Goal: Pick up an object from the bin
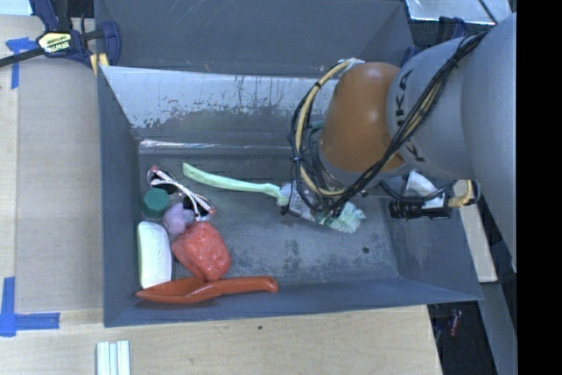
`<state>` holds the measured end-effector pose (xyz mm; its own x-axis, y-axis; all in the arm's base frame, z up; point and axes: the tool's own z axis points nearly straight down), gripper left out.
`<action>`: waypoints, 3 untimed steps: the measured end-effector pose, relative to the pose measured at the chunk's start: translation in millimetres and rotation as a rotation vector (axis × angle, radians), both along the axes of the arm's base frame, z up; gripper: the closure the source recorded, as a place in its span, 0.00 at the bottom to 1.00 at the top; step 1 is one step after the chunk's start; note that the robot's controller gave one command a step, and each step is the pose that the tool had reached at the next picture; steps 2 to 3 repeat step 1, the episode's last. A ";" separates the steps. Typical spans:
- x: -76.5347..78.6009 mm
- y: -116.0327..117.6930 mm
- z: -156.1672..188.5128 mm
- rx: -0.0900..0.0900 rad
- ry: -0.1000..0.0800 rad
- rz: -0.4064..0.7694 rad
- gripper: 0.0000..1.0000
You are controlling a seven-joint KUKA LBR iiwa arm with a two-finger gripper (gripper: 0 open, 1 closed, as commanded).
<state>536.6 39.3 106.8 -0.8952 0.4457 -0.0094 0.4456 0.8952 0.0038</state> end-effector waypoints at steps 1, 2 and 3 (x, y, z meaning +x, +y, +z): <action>1.1 -0.4 26.3 0.000 -0.004 0.002 1.00; 1.1 -0.4 26.3 0.000 -0.004 0.002 1.00; 1.1 -0.4 26.3 0.000 -0.004 0.002 1.00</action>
Offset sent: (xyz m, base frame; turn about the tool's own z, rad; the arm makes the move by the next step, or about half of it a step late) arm 0.0017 -0.0001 0.0291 -0.0015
